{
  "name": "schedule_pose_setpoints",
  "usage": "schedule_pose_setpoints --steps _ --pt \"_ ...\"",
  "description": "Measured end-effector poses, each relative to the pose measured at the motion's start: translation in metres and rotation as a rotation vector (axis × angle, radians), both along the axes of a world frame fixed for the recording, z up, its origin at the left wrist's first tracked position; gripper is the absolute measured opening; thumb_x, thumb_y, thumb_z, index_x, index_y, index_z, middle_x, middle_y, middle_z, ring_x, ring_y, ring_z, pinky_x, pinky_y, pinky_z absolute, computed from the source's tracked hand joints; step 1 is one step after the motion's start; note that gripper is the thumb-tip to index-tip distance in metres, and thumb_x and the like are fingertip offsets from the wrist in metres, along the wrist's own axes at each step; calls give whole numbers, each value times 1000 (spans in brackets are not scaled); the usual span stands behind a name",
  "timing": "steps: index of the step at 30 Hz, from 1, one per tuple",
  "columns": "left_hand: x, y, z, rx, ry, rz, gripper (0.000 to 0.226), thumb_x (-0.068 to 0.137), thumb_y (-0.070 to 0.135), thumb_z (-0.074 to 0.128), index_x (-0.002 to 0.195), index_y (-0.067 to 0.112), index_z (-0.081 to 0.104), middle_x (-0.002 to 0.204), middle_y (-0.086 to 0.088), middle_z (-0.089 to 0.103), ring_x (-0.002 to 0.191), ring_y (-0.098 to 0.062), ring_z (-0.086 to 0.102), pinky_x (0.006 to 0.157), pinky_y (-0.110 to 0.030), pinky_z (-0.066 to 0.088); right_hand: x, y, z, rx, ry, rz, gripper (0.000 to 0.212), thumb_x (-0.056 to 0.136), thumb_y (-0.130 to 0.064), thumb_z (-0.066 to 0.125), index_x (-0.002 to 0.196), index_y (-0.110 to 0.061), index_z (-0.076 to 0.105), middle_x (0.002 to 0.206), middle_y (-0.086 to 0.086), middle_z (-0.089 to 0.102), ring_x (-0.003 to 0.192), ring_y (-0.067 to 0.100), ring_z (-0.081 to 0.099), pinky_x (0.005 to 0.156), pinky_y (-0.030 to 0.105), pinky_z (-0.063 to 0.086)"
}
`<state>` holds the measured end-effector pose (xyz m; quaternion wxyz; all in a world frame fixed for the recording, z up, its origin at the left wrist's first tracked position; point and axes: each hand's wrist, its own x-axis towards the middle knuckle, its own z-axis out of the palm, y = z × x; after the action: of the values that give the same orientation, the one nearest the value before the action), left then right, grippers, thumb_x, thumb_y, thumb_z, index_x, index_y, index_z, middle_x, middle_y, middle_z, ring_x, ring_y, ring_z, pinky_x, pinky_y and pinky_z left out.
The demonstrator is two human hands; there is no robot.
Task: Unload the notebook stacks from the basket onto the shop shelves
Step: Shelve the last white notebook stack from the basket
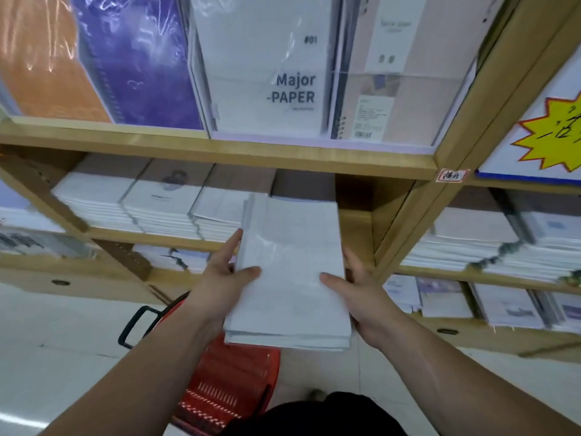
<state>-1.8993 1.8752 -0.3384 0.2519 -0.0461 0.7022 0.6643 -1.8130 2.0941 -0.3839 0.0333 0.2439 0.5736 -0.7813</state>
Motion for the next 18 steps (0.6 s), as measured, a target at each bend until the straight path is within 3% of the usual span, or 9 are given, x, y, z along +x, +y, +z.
schedule_pose_setpoints --steps 2,5,11,15,16,18 --pt "-6 17 -3 -21 1 -29 76 93 -4 64 148 43 43 109 -3 77 98 -32 74 91 -57 57 -2 17 -2 3 27 -15 70 92 -9 72 146 -45 46 119 -9 75 105 18 74 85 40 62" --pt "-18 39 -10 -47 -8 -55 78 93 -3 64 150 45 39 113 -7 76 100 -32 73 92 -57 56 -11 35 -5 -3 30 -63 71 92 -5 71 145 -45 47 118 -10 75 105 19 74 82 39 62" --pt "-61 73 -19 -21 -1 -1 70 91 -6 63 140 43 47 112 -2 72 91 -24 72 74 -38 61 -53 51 -5 -10 6 -129 61 93 -1 67 139 -39 58 119 -2 76 100 24 76 73 42 62" --pt "-95 72 -44 -9 -33 -29 61 92 -1 64 135 40 50 122 -2 68 102 -27 69 89 -43 57 -95 55 -11 30 -40 -192 65 90 -1 71 141 -37 56 122 3 73 101 29 74 70 41 62" --pt "-99 69 -52 -49 -42 -62 63 92 -1 64 142 35 48 124 -4 68 100 -25 68 87 -40 58 -105 52 -14 46 -79 -221 63 90 -1 71 140 -36 58 121 4 73 100 30 74 70 41 62" --pt "-94 59 -66 -172 -33 -152 67 93 1 63 150 30 43 115 -7 67 90 -22 65 69 -27 54 -118 41 -23 82 -184 -276 57 91 -1 70 137 -32 60 117 5 73 97 30 72 73 42 62"
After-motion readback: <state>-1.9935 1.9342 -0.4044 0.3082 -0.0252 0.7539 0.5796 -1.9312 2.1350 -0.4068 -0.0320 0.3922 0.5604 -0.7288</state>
